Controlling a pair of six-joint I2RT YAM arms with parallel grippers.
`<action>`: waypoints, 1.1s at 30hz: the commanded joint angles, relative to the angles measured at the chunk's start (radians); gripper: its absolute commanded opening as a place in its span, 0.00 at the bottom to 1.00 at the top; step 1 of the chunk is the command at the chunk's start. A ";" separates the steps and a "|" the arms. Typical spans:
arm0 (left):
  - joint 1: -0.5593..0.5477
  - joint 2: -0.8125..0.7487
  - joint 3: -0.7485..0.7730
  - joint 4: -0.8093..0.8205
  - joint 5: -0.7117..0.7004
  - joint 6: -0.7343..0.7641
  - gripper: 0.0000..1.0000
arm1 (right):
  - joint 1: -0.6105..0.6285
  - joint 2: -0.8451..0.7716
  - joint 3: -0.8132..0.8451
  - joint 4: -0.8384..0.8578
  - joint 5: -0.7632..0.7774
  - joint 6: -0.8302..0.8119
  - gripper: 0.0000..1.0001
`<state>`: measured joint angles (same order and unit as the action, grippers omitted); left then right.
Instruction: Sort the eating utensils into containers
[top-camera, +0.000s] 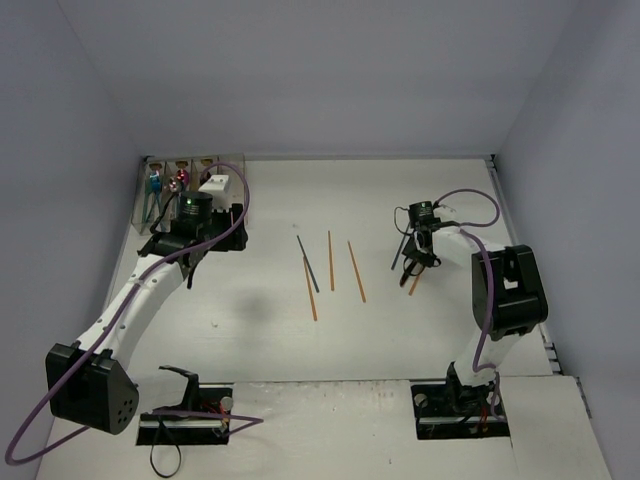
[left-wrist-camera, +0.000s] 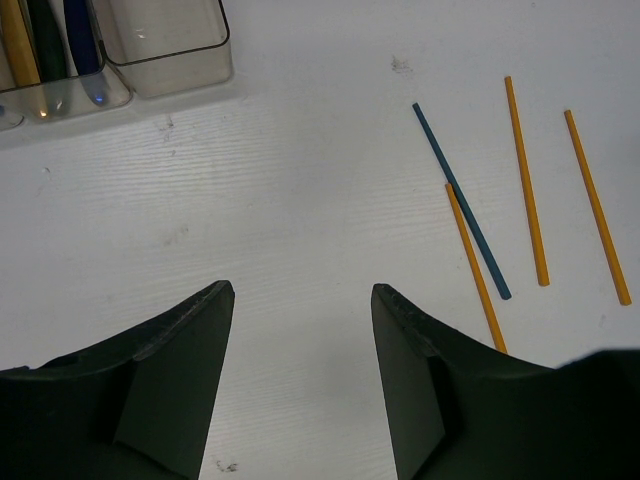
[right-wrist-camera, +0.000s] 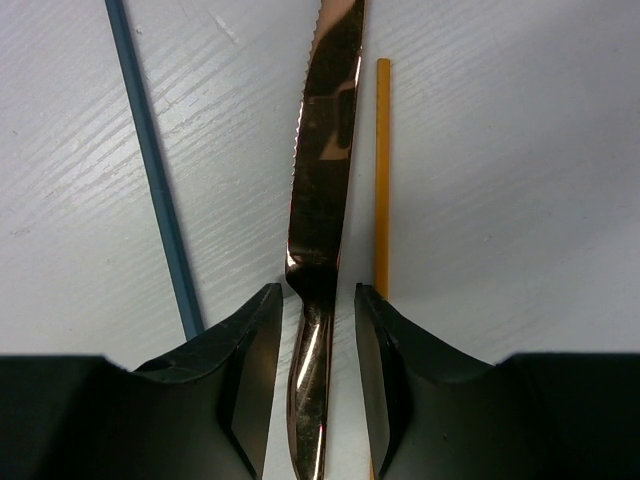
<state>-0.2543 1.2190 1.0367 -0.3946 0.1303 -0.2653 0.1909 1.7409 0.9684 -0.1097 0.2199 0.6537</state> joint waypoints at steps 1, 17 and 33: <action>-0.007 -0.023 0.037 0.048 -0.004 0.010 0.54 | 0.001 0.020 0.002 -0.081 -0.029 0.018 0.29; -0.007 -0.030 0.039 0.045 0.001 0.014 0.54 | 0.002 0.120 0.107 -0.120 -0.114 -0.037 0.00; -0.177 0.006 0.062 0.125 0.229 -0.113 0.55 | 0.022 -0.232 0.142 -0.072 -0.185 -0.232 0.00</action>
<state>-0.3467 1.2245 1.0382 -0.3717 0.2605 -0.2972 0.1934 1.6470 1.0843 -0.2129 0.0932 0.4773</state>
